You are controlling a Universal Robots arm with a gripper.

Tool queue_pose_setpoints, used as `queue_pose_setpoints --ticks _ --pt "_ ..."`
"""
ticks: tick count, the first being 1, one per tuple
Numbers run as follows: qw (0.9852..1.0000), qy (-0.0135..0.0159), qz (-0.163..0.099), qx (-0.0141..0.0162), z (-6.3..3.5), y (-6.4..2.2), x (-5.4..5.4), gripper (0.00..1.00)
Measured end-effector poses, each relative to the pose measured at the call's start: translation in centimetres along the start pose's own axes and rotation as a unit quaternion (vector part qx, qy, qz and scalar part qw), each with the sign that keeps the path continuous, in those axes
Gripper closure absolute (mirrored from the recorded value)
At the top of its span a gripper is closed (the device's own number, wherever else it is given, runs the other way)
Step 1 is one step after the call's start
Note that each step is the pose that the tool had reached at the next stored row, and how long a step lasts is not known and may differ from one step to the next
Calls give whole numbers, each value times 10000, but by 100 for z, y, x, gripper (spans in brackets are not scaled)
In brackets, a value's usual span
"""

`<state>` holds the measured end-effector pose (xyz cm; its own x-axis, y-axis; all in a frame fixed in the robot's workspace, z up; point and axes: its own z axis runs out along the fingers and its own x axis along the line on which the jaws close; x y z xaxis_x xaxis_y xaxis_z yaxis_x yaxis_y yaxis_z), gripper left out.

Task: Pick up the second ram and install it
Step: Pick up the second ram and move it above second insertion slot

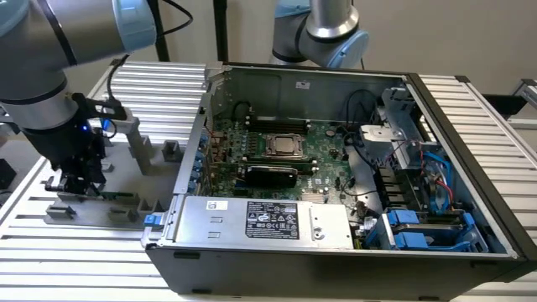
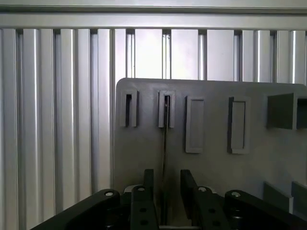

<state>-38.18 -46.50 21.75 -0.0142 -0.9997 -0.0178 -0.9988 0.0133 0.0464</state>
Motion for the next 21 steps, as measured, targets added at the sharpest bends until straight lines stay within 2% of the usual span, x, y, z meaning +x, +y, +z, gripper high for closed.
queue_pose_setpoints --ticks 8,21 --pt "10000 0 -1 8 135 -7 4 0" --pt "10000 0 -1 14 206 1 -23 0"
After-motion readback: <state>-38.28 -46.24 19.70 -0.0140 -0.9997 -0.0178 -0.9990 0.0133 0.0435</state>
